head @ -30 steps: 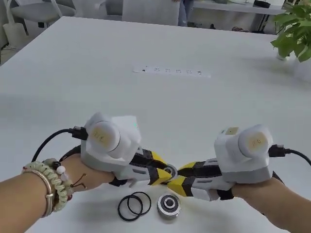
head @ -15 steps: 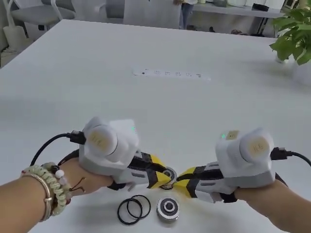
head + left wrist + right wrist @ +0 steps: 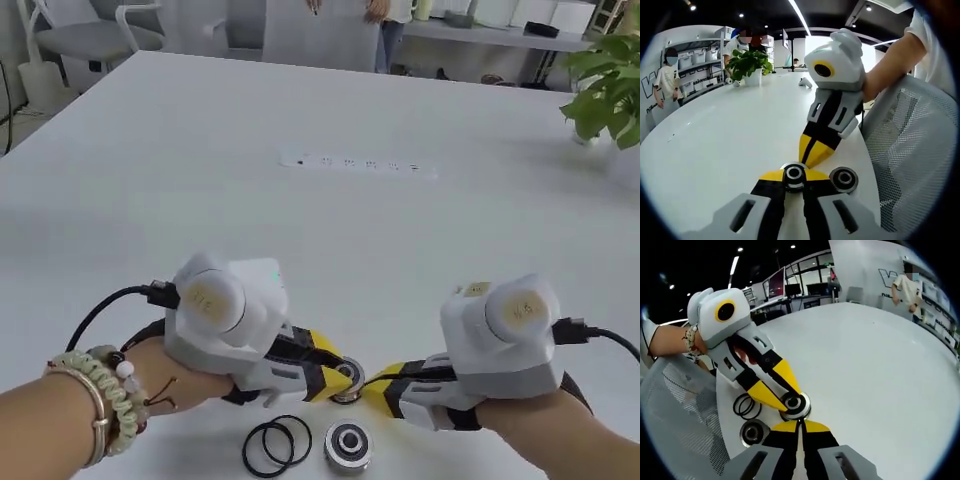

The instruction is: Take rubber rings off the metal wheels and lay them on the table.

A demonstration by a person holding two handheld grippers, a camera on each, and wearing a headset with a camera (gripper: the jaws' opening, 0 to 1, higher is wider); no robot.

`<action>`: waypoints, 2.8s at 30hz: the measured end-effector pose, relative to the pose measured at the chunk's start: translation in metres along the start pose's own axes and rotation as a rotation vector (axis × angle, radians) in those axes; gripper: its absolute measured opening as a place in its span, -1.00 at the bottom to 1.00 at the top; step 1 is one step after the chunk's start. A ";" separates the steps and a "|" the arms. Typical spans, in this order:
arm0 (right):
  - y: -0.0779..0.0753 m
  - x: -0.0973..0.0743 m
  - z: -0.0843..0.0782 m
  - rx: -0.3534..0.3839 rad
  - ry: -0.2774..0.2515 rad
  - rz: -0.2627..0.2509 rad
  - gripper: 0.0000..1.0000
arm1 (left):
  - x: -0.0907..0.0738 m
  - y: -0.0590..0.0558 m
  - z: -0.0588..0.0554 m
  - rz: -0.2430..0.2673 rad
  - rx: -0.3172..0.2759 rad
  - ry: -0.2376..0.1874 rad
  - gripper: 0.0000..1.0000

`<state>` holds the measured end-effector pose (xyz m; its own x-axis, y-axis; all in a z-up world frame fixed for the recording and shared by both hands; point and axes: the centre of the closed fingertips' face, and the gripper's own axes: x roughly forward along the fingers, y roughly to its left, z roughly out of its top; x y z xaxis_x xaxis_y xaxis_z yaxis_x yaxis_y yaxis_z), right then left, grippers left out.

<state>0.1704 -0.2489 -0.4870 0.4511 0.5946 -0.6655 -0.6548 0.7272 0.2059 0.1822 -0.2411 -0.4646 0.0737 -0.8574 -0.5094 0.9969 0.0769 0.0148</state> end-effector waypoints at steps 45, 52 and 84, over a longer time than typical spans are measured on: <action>-0.007 -0.010 0.011 0.662 -0.198 0.124 -1.00 | 0.000 -0.003 0.001 0.000 0.022 0.002 -0.85; -0.008 -0.009 0.012 0.663 -0.193 0.126 -1.00 | 0.001 -0.002 0.001 0.001 0.020 0.001 -0.85; -0.005 -0.011 0.013 0.157 -0.036 -0.011 -1.00 | 0.003 -0.003 0.002 -0.006 0.020 -0.004 -0.85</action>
<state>0.1769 -0.2542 -0.4713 0.4806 0.5964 -0.6429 -0.5483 0.7765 0.3104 0.1796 -0.2450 -0.4643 0.0682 -0.8596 -0.5063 0.9976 0.0620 0.0291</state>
